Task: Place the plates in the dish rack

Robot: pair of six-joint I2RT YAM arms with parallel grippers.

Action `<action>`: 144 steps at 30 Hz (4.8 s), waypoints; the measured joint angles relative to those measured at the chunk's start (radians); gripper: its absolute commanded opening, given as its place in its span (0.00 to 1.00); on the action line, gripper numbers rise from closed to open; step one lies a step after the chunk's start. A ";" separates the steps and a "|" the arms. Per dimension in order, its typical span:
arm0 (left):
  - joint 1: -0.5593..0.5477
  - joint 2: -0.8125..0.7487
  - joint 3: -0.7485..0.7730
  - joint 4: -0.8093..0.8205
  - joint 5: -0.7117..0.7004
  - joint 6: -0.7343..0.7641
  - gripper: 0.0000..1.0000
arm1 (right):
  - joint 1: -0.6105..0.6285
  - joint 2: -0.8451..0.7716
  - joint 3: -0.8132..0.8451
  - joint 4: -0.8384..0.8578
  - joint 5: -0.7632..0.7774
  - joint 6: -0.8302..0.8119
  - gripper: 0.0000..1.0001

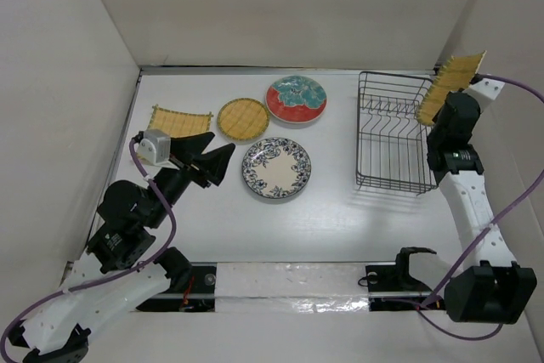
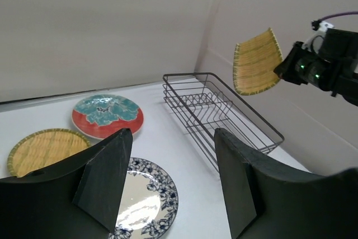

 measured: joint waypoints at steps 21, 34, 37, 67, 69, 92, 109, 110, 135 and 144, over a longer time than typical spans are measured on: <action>0.000 -0.066 0.006 -0.013 0.130 -0.029 0.60 | -0.160 0.261 0.175 0.034 -0.227 -0.402 0.00; 0.000 -0.093 0.006 -0.013 0.136 -0.033 0.61 | -0.108 0.381 0.215 -0.006 -0.149 -0.476 0.00; 0.000 -0.094 0.006 -0.013 0.136 -0.033 0.61 | -0.108 0.389 0.215 -0.014 -0.132 -0.479 0.00; 0.000 -0.094 0.006 -0.013 0.136 -0.035 0.61 | 0.000 0.558 0.215 -0.044 -0.019 -0.512 0.07; 0.000 -0.094 0.006 -0.013 0.136 -0.035 0.61 | 0.003 0.560 0.217 -0.043 -0.014 -0.508 0.20; 0.000 -0.092 0.006 -0.013 0.129 -0.039 0.60 | 0.062 0.435 0.394 -0.105 -0.042 -0.282 0.28; 0.000 -0.046 0.003 -0.012 0.002 -0.028 0.00 | 0.651 0.652 0.293 0.122 -0.472 0.124 0.36; 0.000 -0.040 0.002 -0.012 -0.005 -0.027 0.00 | 0.652 0.699 0.294 0.129 -0.470 0.156 0.41; 0.000 -0.013 -0.017 -0.010 -0.044 -0.016 0.37 | 0.687 1.129 0.549 0.254 -0.432 0.509 0.59; 0.000 -0.014 -0.017 -0.010 -0.043 -0.016 0.40 | 0.677 1.205 0.599 0.239 -0.463 0.594 0.57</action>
